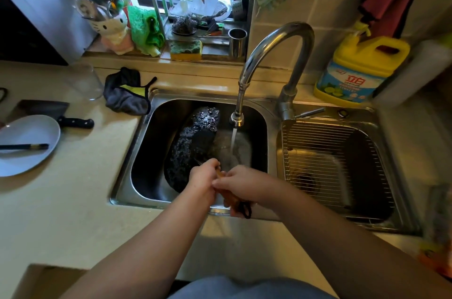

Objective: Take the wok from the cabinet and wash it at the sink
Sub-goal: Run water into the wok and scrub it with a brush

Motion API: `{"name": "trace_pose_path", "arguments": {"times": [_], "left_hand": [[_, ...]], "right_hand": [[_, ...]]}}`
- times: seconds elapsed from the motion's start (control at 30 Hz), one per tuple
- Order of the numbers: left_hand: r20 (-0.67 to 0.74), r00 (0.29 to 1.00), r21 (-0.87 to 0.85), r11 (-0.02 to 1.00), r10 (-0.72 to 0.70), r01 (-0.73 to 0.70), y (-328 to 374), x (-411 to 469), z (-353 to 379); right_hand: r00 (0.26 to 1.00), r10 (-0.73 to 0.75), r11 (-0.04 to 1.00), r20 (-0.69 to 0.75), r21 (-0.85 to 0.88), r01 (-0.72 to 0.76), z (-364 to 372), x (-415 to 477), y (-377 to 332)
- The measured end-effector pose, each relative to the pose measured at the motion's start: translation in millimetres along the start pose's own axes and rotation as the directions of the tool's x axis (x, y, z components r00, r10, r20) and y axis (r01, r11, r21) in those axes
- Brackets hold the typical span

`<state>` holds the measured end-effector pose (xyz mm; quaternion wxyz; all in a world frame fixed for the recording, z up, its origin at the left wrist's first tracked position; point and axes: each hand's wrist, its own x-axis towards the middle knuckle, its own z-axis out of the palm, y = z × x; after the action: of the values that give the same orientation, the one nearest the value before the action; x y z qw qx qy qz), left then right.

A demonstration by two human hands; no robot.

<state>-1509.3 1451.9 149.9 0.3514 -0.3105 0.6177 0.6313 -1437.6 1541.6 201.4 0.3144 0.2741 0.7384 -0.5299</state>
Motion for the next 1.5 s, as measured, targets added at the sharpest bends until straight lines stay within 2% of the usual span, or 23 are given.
{"name": "trace_pose_path", "arguments": {"times": [0.07,0.13,0.23,0.33,0.47,0.77,1.0,1.1,1.17,1.23,1.27,1.33,1.37,1.4,1.43,1.5], "left_hand": [[-0.005,1.000,-0.020,1.000,0.016,-0.016,0.6,1.6,-0.3],[-0.014,0.999,-0.035,0.999,0.033,-0.034,-0.2,2.0,-2.5],[-0.030,0.999,-0.026,0.999,0.042,-0.043,-1.0,-1.0,-7.0],[-0.024,0.999,-0.031,0.999,0.032,-0.033,-0.5,-2.5,-8.8],[-0.033,0.999,-0.017,1.000,0.020,-0.021,0.5,-0.9,-9.7],[-0.034,0.999,-0.039,0.999,0.015,-0.016,-0.3,7.1,-12.2],[-0.017,1.000,-0.055,0.998,-0.010,0.009,0.1,6.2,-13.4],[-0.010,1.000,-0.067,0.998,-0.012,0.011,1.6,4.8,-13.2],[-0.005,1.000,-0.069,0.997,-0.017,0.016,3.1,3.8,-13.9],[0.005,1.000,-0.079,0.997,-0.024,0.024,5.4,2.5,-15.3],[0.010,1.000,-0.087,0.996,-0.025,0.026,6.7,1.9,-15.9],[0.013,1.000,-0.095,0.995,-0.016,0.017,9.2,0.5,-16.2],[0.015,1.000,-0.095,0.995,-0.009,0.011,9.9,-0.3,-16.7],[0.017,1.000,-0.091,0.996,-0.003,0.005,10.3,-0.9,-17.7],[0.020,1.000,-0.087,0.996,0.001,0.001,10.5,-1.4,-19.1],[0.024,1.000,-0.064,0.998,0.000,0.002,10.4,-2.7,-23.4]], "right_hand": [[0.997,0.000,0.998,-0.073,0.062,0.005,-27.2,2.6,8.2],[0.966,0.052,0.976,-0.252,0.216,0.004,-66.1,5.9,23.6],[0.856,0.227,0.867,-0.465,0.496,0.040,-127.2,10.7,48.4],[0.764,0.298,0.758,-0.573,0.629,0.176,-169.0,20.7,61.2],[0.722,0.252,0.721,-0.644,0.623,0.304,-197.0,32.8,64.2],[0.617,0.254,0.755,-0.745,0.551,0.355,-208.3,49.2,66.3],[0.635,0.263,0.776,-0.726,0.550,0.307,-217.1,53.3,59.8],[0.679,0.336,0.724,-0.653,0.640,0.257,-190.5,44.9,58.0],[0.697,0.341,0.776,-0.630,0.608,0.169,-152.6,34.4,61.2],[0.784,0.276,0.825,-0.556,0.555,0.103,-96.6,21.1,62.7],[0.860,0.251,0.812,-0.444,0.580,0.063,-66.1,13.3,60.0],[0.975,0.208,0.751,-0.084,0.652,-0.104,-11.3,0.1,47.9],[0.980,0.158,0.709,0.118,0.677,-0.196,9.1,-4.2,39.6],[0.954,0.084,0.648,0.288,0.711,-0.271,24.0,-5.8,30.9],[0.918,0.010,0.566,0.397,0.754,-0.333,33.5,-5.4,22.7],[0.883,-0.039,0.409,0.468,0.813,-0.413,39.2,-3.0,6.5]]}}
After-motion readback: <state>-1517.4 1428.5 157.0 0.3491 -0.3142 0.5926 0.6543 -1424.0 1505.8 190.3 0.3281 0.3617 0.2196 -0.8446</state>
